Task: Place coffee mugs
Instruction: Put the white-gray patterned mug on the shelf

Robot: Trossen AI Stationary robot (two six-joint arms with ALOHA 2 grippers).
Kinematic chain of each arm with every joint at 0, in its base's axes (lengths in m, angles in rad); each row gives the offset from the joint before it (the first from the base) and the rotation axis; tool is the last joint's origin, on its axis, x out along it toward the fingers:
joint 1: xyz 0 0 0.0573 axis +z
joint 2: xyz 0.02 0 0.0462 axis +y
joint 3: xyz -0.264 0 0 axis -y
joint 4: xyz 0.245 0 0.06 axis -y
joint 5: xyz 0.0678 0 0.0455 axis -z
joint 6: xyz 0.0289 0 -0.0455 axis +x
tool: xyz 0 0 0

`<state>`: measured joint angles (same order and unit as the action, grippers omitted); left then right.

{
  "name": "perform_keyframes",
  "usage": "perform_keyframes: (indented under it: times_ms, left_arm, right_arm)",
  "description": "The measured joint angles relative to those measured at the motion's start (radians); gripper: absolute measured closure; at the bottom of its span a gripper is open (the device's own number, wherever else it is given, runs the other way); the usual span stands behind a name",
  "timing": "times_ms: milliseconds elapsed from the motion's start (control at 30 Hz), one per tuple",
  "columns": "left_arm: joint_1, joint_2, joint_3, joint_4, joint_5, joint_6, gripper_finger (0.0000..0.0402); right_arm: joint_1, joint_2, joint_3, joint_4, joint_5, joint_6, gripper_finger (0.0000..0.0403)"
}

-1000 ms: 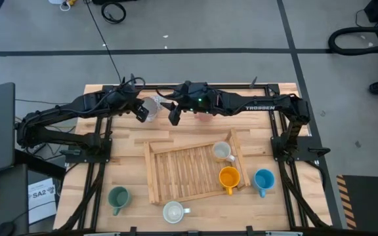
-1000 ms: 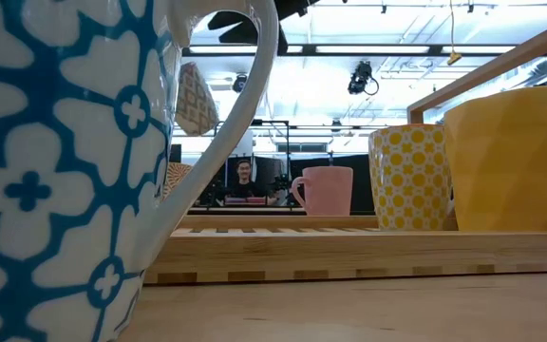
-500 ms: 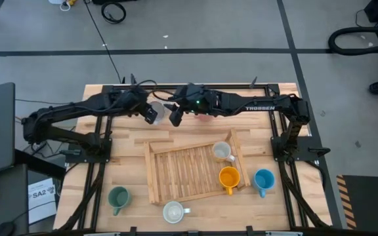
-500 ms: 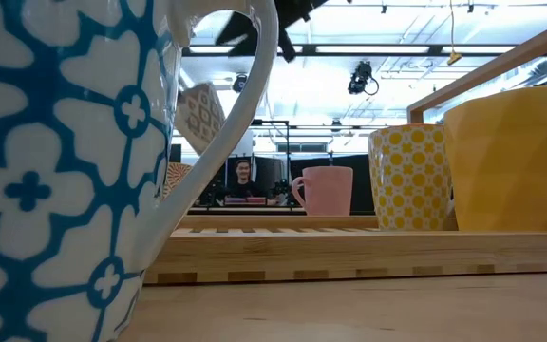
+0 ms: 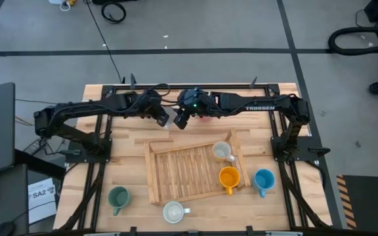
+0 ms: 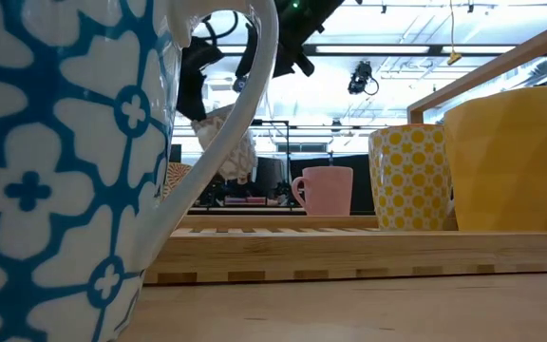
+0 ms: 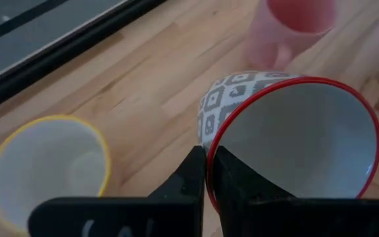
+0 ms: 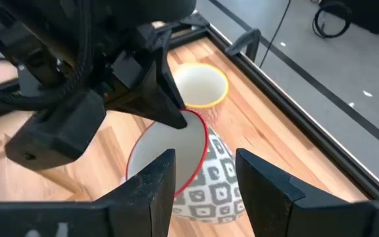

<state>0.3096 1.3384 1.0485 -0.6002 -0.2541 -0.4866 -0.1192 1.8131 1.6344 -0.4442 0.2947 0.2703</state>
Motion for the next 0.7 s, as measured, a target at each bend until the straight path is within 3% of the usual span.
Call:
perform_keyframes:
  times_ms: [700]
  left_arm:
    - [-0.04, 0.0, 0.0, 0.125, 0.031, 0.001, 0.0379]
  right_arm:
    - [0.001, 0.0, 0.0, -0.084, 0.045, 0.003, 0.024]
